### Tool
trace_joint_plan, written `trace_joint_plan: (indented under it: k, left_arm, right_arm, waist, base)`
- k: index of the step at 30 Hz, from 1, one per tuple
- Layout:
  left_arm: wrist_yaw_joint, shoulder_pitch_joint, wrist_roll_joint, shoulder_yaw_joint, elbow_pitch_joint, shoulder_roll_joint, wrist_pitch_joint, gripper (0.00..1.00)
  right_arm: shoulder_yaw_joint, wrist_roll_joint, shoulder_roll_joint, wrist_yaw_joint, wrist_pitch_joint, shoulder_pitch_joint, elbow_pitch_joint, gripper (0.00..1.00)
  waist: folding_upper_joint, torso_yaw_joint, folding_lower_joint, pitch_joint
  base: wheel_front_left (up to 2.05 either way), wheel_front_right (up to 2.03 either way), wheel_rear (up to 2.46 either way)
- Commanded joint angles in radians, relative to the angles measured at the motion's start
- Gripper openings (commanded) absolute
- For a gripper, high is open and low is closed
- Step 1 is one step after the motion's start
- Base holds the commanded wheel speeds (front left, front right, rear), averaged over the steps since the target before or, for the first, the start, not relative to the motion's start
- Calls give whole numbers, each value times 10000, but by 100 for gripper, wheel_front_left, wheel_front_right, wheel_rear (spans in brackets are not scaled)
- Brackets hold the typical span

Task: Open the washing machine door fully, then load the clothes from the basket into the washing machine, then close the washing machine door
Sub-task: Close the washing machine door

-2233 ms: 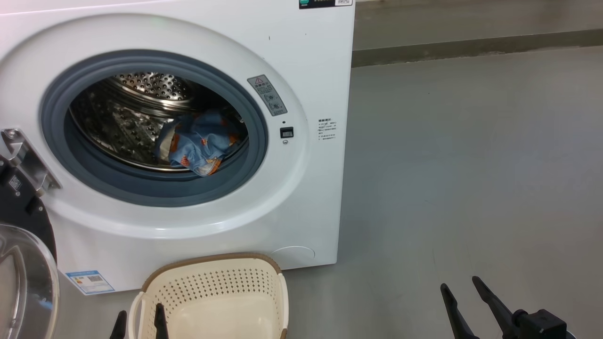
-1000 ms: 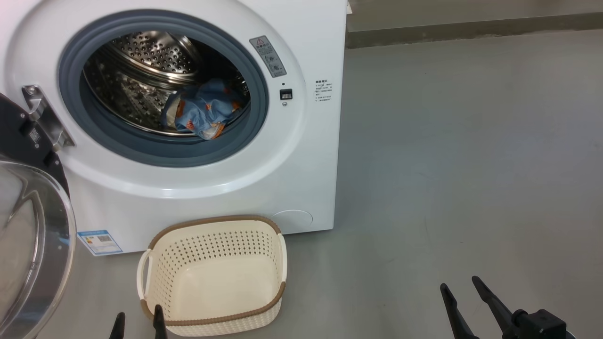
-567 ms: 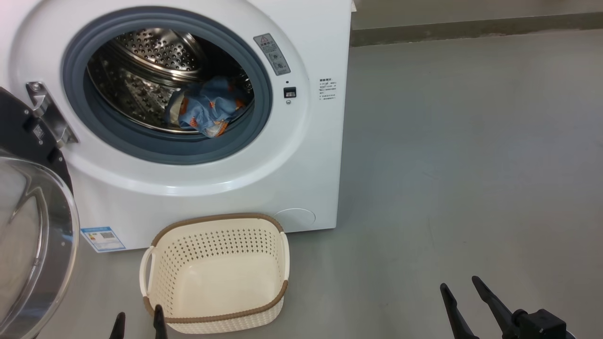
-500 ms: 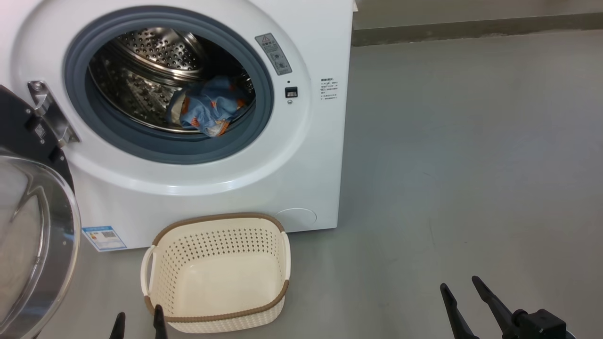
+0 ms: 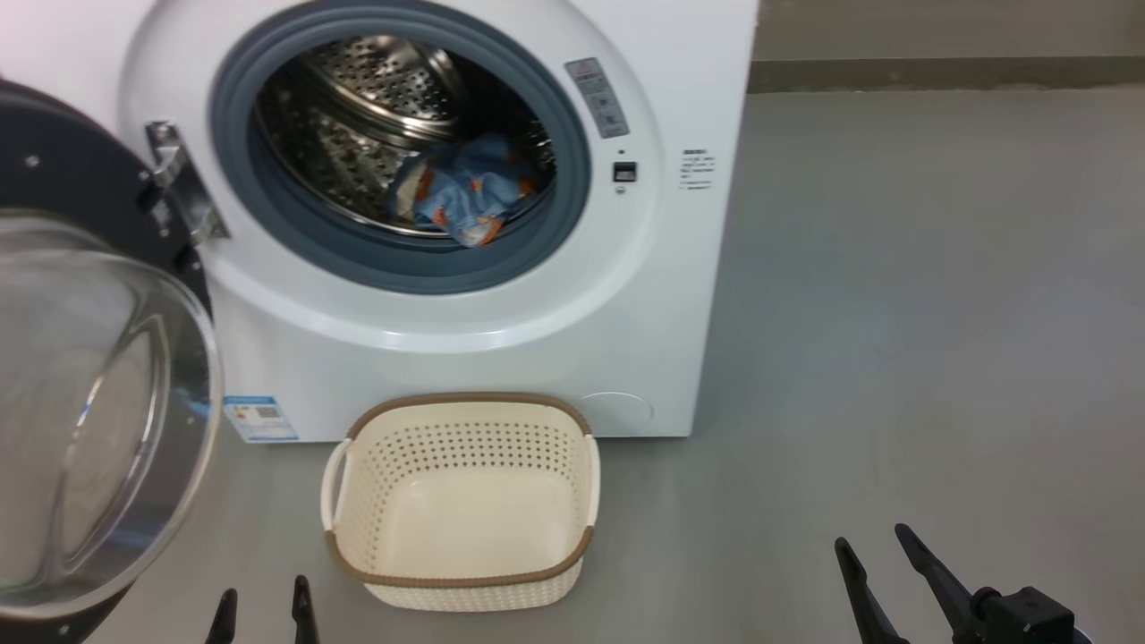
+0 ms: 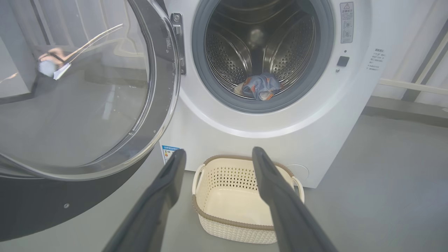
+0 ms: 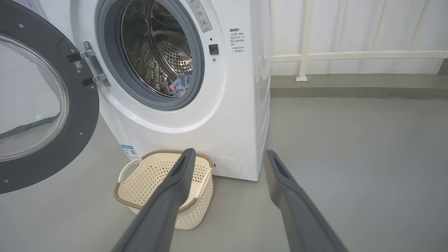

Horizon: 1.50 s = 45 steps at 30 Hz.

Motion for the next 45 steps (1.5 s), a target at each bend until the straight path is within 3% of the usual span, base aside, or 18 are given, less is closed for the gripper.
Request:
trace_joint_plan:
  k: [1, 22, 32, 45]
  left_arm:
    - [82, -227, 156, 334, -314, 81, -65, 100]
    - [107, -132, 167, 471, -602, 81, -65, 100]
    - [144, -128, 101, 420, -637, 81, -65, 100]
    - [154, -103, 110, 435, -662, 81, -65, 100]
  right_arm:
    - [254, -166, -117, 16, -49, -298, -248, 100]
    - [478, -197, -230, 16, -49, -558, -274, 100]
    - [589, -198, -250, 16, -49, -645, -240, 100]
    - [653, -193, -242, 16, -49, -696, -226, 100]
  waist:
    - [0, 537, 0, -6]
    - [0, 2927, 0, -69]
    - [0, 3610, 0, -62]
    - [0, 4016, 0, -15]
  base:
    - [0, 0, 0]
    - [0, 0, 0]
    - [0, 0, 0]
    - [0, 0, 0]
